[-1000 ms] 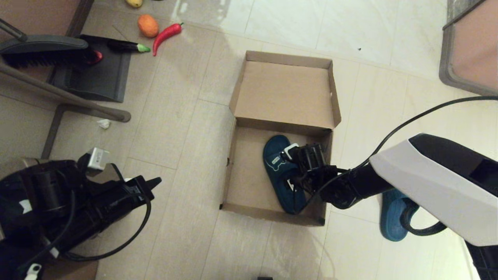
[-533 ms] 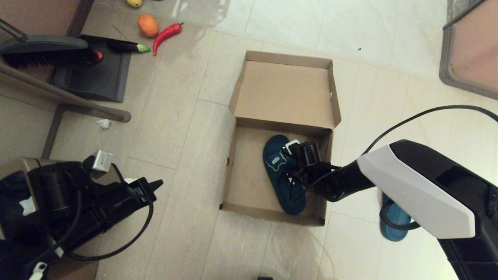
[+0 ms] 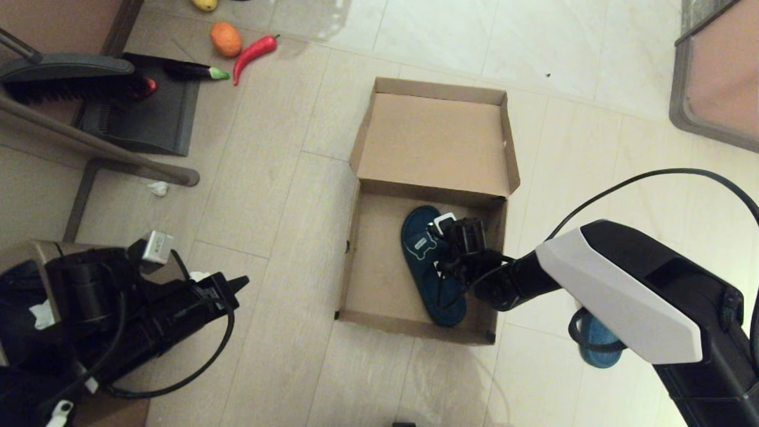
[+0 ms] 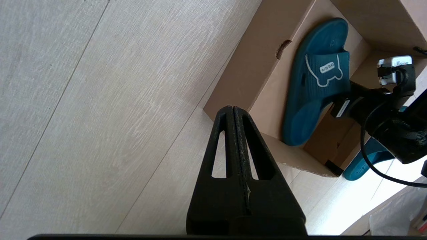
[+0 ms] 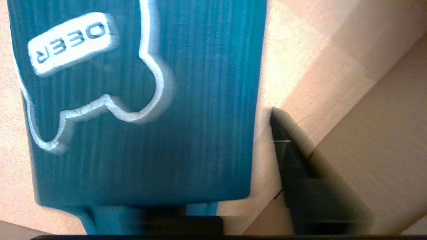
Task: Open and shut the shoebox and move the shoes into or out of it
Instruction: Put the shoes out of the shoe box
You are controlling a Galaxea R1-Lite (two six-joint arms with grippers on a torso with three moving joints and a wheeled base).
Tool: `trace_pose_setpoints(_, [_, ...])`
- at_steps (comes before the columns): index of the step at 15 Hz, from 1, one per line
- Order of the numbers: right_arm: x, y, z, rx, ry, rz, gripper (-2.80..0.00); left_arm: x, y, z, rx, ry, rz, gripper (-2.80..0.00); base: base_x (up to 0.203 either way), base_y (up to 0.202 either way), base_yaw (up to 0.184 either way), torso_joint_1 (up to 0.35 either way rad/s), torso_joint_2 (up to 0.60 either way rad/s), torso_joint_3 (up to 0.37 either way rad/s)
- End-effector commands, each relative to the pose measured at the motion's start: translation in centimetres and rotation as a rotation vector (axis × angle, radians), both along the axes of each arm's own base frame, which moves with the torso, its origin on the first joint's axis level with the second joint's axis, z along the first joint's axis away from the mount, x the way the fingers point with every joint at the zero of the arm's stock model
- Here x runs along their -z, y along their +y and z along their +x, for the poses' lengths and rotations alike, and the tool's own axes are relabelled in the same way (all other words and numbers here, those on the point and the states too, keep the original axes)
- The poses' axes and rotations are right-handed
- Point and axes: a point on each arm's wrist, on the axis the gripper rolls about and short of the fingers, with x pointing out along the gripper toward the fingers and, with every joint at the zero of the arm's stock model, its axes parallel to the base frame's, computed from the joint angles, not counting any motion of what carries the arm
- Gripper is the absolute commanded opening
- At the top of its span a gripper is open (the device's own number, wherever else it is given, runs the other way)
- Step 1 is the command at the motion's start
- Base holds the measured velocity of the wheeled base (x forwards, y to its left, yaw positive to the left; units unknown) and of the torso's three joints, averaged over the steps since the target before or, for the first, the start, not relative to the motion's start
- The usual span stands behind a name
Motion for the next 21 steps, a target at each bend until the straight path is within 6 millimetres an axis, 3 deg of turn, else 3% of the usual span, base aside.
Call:
trace_pose_setpoints(1, [0.1, 0.2, 0.2, 0.0, -0.007, 0.001, -2.8, -0.2, 0.0, -0.2, 0.0, -0.009, -0.003, -2.8, 0.0, 0.0, 0.0, 0.0, 0.0, 0.0])
trace_pose_setpoints(4, [-0.3, 0.2, 0.1, -0.003, -0.012, 0.018, -2.8, -0.3, 0.1, -0.5, 0.0, -0.013, -0.004, -2.8, 0.0, 0.0, 0.0, 0.0, 0.0, 0.0])
trace_pose_setpoints(7, [-2.4, -0.1, -0.8, -0.002, -0.025, 0.073, -2.8, -0.5, 0.0, -0.8, 0.002, -0.021, -0.005, -2.8, 0.0, 0.0, 0.0, 0.0, 0.0, 0.0])
trace_pose_setpoints(13, [-7.7, -1.5, -6.0, -0.11, -0.011, 0.131, -2.8, -0.3, 0.2, -2.0, 0.0, -0.013, -0.003, -2.8, 0.0, 0.0, 0.0, 0.0, 0.0, 0.0])
trace_pose_setpoints(16, [-11.2, -2.2, -8.3, -0.119, -0.065, 0.181, -2.8, -0.4, 0.2, -1.9, -0.001, -0.017, -0.005, -2.8, 0.0, 0.0, 0.0, 0.0, 0.0, 0.0])
trace_pose_setpoints(18, [-14.9, -3.0, -10.5, -0.123, -0.119, 0.227, -2.8, -0.4, 0.2, -1.9, 0.001, -0.017, -0.005, -2.8, 0.0, 0.0, 0.0, 0.0, 0.0, 0.0])
trace_pose_setpoints(21, [-18.5, -5.7, -14.2, -0.045, -0.103, 0.307, -2.8, -0.4, 0.2, -1.9, 0.002, -0.015, -0.005, -2.8, 0.0, 0.0, 0.0, 0.0, 0.0, 0.0])
